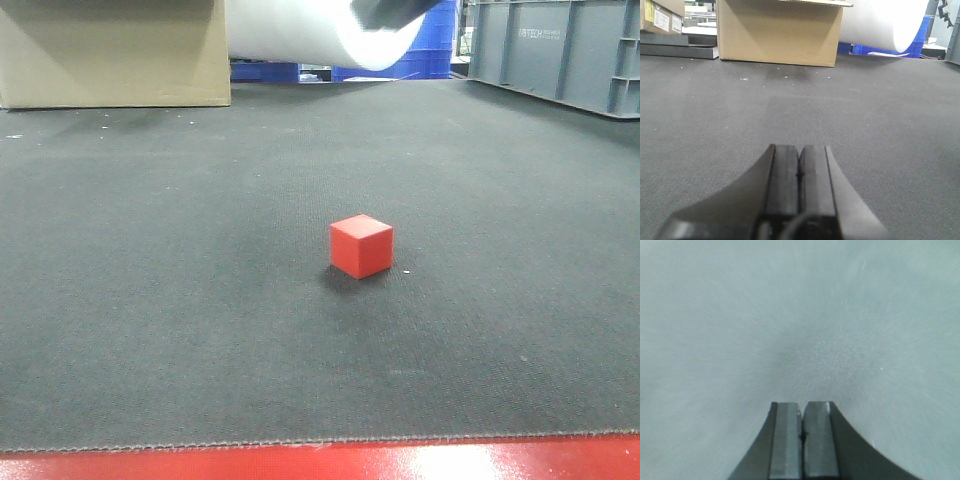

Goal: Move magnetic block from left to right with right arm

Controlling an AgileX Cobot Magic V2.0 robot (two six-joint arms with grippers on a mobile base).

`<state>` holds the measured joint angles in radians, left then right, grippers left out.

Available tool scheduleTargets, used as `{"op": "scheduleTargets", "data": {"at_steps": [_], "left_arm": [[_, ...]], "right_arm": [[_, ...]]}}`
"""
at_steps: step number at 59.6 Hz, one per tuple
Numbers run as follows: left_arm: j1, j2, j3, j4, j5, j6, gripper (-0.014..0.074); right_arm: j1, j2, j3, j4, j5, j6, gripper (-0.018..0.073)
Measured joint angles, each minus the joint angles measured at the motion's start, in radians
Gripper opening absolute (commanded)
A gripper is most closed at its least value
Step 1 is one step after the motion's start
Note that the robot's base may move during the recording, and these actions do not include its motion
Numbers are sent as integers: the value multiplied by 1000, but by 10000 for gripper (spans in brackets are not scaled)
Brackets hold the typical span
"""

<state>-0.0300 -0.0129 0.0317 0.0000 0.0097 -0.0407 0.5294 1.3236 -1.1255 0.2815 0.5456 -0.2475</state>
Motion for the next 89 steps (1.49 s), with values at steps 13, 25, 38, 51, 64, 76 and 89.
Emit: {"op": "scheduleTargets", "data": {"at_steps": [13,25,38,51,64,76,89], "left_arm": [[0,0,0,0,0,0,-116],[0,0,0,0,0,0,-116],[0,0,0,0,0,0,-116],[0,0,0,0,0,0,-116],[0,0,0,0,0,0,-116],[0,0,0,0,0,0,-116],[0,0,0,0,0,0,-116]], "right_arm": [[0,-277,234,24,-84,0,66],[0,-555,441,74,-171,0,66],[0,-825,589,128,-189,0,66],[0,-955,611,133,-189,0,66],[0,-962,611,133,-187,0,66],[0,-962,614,133,-188,0,66],[-84,-989,670,64,-214,72,66]]}}
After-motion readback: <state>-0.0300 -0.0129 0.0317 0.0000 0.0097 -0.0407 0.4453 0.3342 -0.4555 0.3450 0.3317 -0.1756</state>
